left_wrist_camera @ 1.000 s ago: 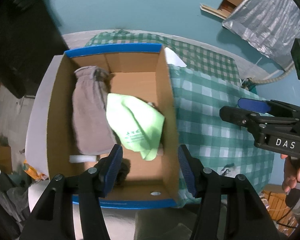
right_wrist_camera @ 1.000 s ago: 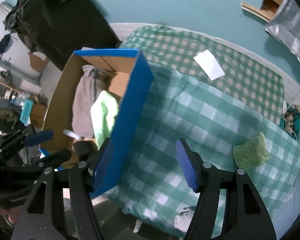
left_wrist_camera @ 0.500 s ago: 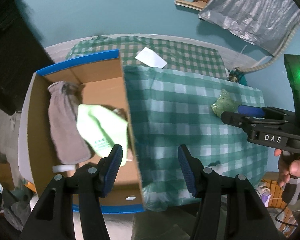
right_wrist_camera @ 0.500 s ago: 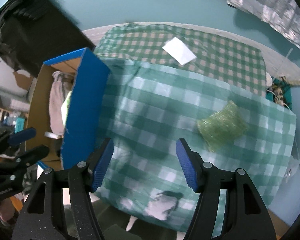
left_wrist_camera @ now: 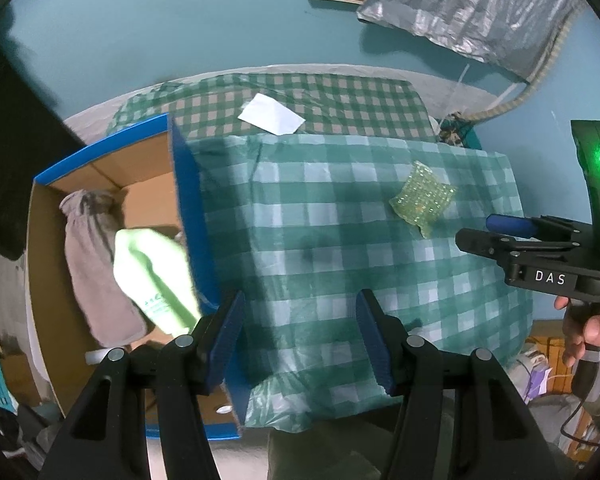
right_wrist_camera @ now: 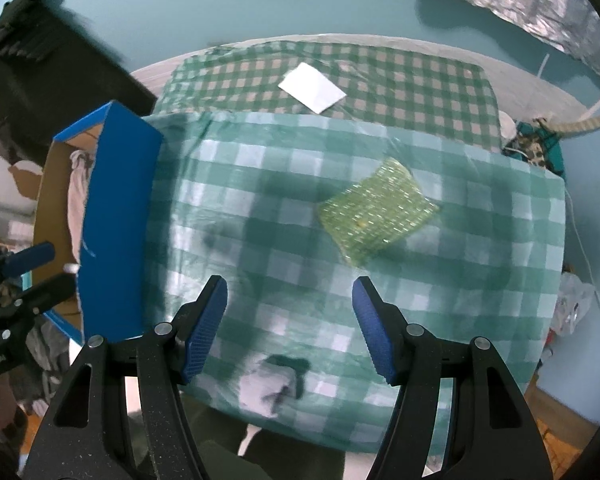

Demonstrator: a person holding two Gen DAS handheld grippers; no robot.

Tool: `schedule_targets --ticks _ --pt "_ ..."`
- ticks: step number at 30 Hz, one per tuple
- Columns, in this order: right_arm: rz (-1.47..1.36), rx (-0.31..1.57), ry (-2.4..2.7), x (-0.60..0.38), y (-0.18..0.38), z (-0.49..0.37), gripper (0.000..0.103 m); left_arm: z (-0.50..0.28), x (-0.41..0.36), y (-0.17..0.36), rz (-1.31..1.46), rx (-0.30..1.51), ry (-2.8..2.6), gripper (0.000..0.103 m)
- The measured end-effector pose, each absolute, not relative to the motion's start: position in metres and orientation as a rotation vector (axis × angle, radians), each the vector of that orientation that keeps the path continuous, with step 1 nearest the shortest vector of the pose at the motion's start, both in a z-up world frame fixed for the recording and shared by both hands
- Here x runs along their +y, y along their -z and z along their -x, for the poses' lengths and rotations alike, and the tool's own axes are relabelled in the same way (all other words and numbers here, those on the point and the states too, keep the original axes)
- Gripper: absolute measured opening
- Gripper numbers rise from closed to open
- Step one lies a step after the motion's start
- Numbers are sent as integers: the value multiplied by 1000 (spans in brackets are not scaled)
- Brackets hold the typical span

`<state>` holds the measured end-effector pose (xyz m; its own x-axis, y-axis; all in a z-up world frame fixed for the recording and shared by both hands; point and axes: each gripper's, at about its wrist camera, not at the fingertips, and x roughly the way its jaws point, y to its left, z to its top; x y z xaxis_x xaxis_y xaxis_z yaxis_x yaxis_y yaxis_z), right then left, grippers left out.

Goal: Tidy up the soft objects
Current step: 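Withdraw both tools from the box back over the table, then close right gripper on the green mesh scrubber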

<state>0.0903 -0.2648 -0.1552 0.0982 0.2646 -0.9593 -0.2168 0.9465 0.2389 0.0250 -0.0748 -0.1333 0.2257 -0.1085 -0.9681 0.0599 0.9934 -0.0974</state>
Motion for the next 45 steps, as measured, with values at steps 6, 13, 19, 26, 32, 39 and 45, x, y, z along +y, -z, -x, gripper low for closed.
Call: schedule_targets --ticks 6,13,19,26,32,39,45 --pt "-54 1451 -318 -287 166 -90 65 -31 -100 143 -7 1350 151 63" --pt "-107 1477 -250 -312 189 -95 65 -40 -123 161 -68 1376 187 65" --pt "-196 1511 -202 -326 214 -109 65 -50 -136 179 -106 1400 218 66" --pt "-324 1544 -157 -334 240 -127 65 -62 -143 204 -138 1428 226 66" --pt "-378 1566 -92 -335 260 -143 65 -75 -140 222 -129 1450 212 66" --pt "-350 1573 -28 -327 277 -156 65 -82 -138 230 -130 1473 200 66" --pt "-303 1575 28 -314 281 -163 67 -81 -135 226 -112 1471 210 67"
